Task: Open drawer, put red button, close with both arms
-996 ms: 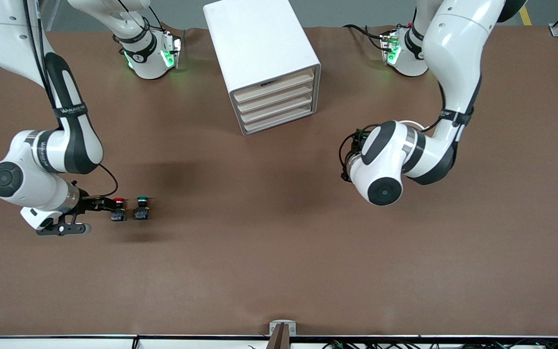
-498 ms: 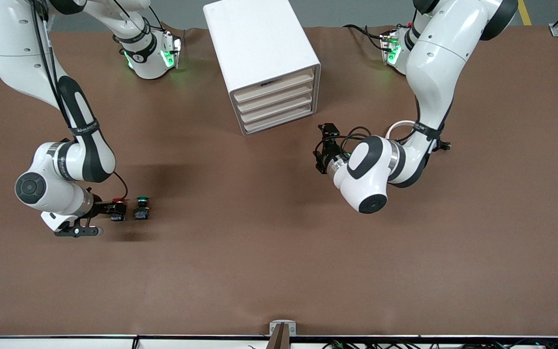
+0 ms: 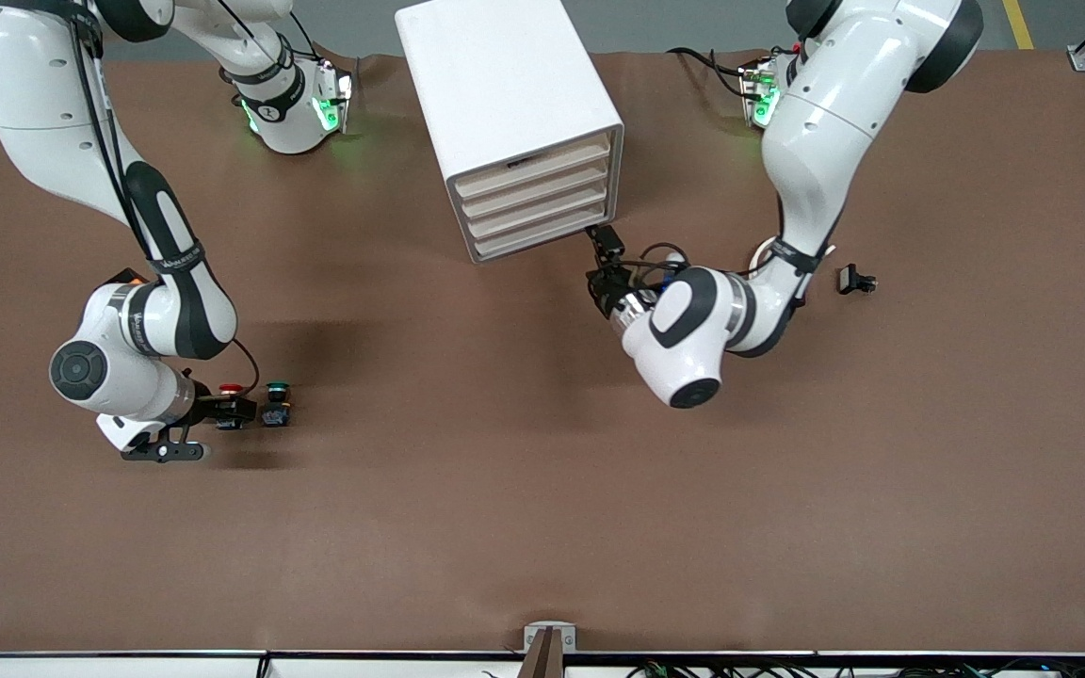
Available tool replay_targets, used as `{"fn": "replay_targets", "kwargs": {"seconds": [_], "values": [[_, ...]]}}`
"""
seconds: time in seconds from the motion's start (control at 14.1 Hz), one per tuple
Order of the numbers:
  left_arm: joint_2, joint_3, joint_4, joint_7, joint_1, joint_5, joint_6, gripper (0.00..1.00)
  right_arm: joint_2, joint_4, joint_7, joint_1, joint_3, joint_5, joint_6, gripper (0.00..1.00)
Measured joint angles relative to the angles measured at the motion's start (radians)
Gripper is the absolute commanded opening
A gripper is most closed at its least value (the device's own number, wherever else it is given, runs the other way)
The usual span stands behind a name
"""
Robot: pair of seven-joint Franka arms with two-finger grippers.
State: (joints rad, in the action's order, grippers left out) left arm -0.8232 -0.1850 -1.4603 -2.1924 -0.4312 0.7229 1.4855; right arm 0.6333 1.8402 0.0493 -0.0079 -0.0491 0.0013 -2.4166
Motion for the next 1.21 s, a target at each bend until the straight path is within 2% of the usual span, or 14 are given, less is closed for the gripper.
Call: {"fn": "replay_targets", "kwargs": {"seconds": [0.07,0.14,0.36,0.43,0.64,0.85,1.07,1.21], "values": [[-0.002,0.000,-0.002,-0.017,-0.022,0.021,0.000,0.97,0.004,0.000,0.000,0.000,0.000,0.000,0.000,0.70],[-0.004,0.000,-0.006,-0.027,-0.037,0.046,0.000,0.87,0.005,0.000,0.000,0.001,0.001,0.000,0.000,0.64],[-0.005,0.000,-0.017,-0.033,-0.050,0.092,-0.021,0.66,0.005,0.000,0.000,0.002,0.002,0.000,0.000,0.48],[-0.005,0.000,-0.021,-0.033,-0.056,0.110,-0.027,0.61,0.005,0.000,0.000,0.002,0.002,0.000,0.001,0.42],[-0.005,0.000,-0.037,-0.033,-0.091,0.149,-0.029,0.56,0.003,-0.003,0.002,0.003,0.004,0.001,0.011,0.30],[-0.006,-0.001,-0.052,-0.033,-0.123,0.162,-0.029,0.46,0.003,-0.004,0.019,0.003,0.004,0.001,0.013,0.28],[-0.006,-0.001,-0.066,-0.033,-0.142,0.165,-0.029,0.17,0.003,-0.006,0.021,0.003,0.004,0.001,0.013,0.29],[-0.006,0.000,-0.070,-0.034,-0.143,0.165,-0.029,0.11,0.000,-0.018,0.022,0.003,0.004,0.001,0.013,0.29]]}}
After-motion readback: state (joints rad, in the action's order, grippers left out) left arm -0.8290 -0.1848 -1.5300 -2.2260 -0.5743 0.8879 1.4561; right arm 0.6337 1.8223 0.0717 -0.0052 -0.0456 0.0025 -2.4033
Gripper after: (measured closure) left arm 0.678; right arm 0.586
